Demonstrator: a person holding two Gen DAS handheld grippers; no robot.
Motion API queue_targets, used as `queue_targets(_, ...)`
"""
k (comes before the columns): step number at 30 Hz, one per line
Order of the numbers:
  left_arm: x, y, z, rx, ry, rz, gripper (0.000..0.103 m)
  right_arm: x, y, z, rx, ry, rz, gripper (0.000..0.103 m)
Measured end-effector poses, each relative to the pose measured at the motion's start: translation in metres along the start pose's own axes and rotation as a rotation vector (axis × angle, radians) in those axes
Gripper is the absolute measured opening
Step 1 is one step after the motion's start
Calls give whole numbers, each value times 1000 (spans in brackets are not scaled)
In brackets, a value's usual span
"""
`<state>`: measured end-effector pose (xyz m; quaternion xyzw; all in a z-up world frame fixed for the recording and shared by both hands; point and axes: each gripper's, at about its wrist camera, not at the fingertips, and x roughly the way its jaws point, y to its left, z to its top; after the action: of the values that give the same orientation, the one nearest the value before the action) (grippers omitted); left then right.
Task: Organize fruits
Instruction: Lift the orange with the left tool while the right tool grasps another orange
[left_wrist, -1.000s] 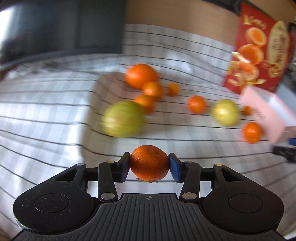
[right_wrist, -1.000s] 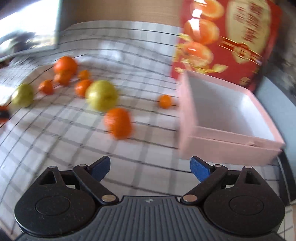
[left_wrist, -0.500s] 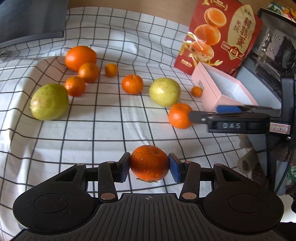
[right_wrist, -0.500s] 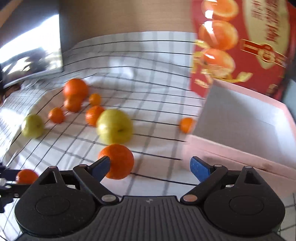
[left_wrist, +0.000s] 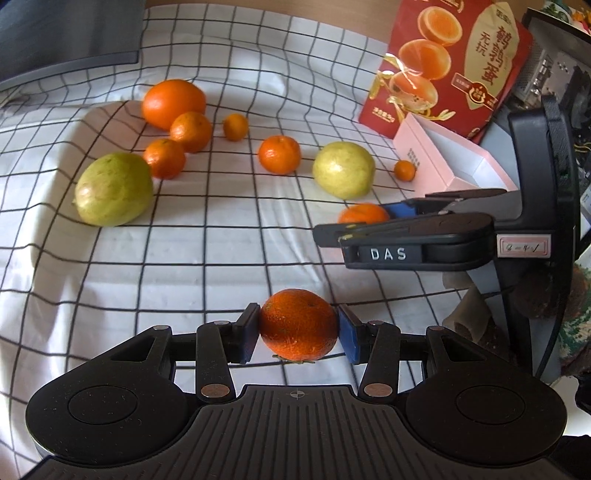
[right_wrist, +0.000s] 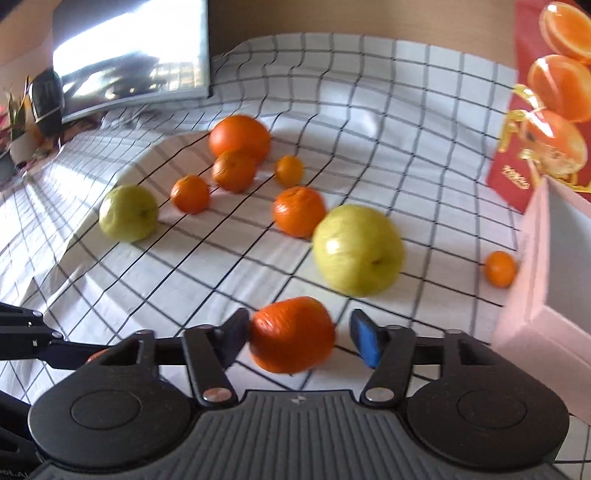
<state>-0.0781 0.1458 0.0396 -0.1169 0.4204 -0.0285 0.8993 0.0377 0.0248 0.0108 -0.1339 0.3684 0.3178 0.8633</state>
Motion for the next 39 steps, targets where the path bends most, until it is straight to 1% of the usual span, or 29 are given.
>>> queue_targets(3, -2, 5, 0, -6, 1, 2, 50, 3, 4, -3, -8, 13, -27, 57)
queue_targets(6, -2, 7, 0, -9, 5, 1, 50, 0, 2, -4, 5, 24, -30, 57)
queue_targets(12, -5, 10, 0, -8, -6, -14, 50, -18, 10, 9, -87, -39, -68, 57)
queue_targets(15, -6, 15, -1, -22, -11, -15, 50, -23, 11, 22, -99, -62, -70, 57)
queue_targets(19, -9, 21, -3, -48, -22, -17, 50, -15, 12, 30, -115, -23, -98, 58)
queue_targets(22, -9, 23, -4, -60, -21, -21, 50, -12, 10, 18, -91, 16, -82, 60)
queue_targets(27, -3, 21, -1, -50, -3, -34, 50, -12, 3, -11, -49, 65, -100, 61)
queue_targets(31, 4, 12, 4, -20, 8, -57, 50, -23, -5, -27, 9, 71, -71, 61)
queue_targets(34, 10, 3, 7, 9, 22, -76, 50, -32, -1, -37, -8, 61, -82, 56)
queue_targets(36, 14, -4, 7, 28, 34, -91, 50, -37, 0, -41, -19, 55, -94, 55)
queue_targets(37, 16, -8, 7, 38, 40, -99, 50, -40, 0, -43, -17, 54, -96, 52)
queue_targets(38, 18, -12, 7, 49, 47, -107, 50, -42, -3, -44, -9, 55, -95, 45)
queue_targets(39, 20, -16, 8, 61, 54, -114, 50, -45, -5, -45, 3, 61, -92, 41)
